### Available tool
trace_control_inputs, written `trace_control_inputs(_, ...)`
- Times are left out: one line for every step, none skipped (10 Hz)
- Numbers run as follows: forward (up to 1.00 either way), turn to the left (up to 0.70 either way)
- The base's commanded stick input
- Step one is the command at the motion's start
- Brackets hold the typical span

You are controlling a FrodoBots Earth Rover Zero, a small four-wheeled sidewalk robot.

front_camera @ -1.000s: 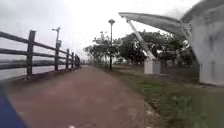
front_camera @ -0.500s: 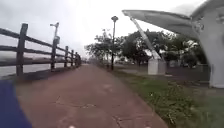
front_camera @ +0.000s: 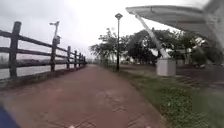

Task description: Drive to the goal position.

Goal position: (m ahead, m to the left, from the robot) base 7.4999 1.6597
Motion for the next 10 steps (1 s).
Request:
trace_control_inputs(0.85,0.15)
trace_control_inputs(0.72,0.07)
trace_control_inputs(0.03,0.14)
trace_control_inputs(0.0,0.3)
trace_control_inputs(0.0,0.36)
trace_control_inputs(0.0,0.24)
trace_control_inputs(0.0,0.41)
trace_control_inputs(0.0,0.26)
trace_control_inputs(0.0,0.34)
trace_control_inputs(0.0,0.43)
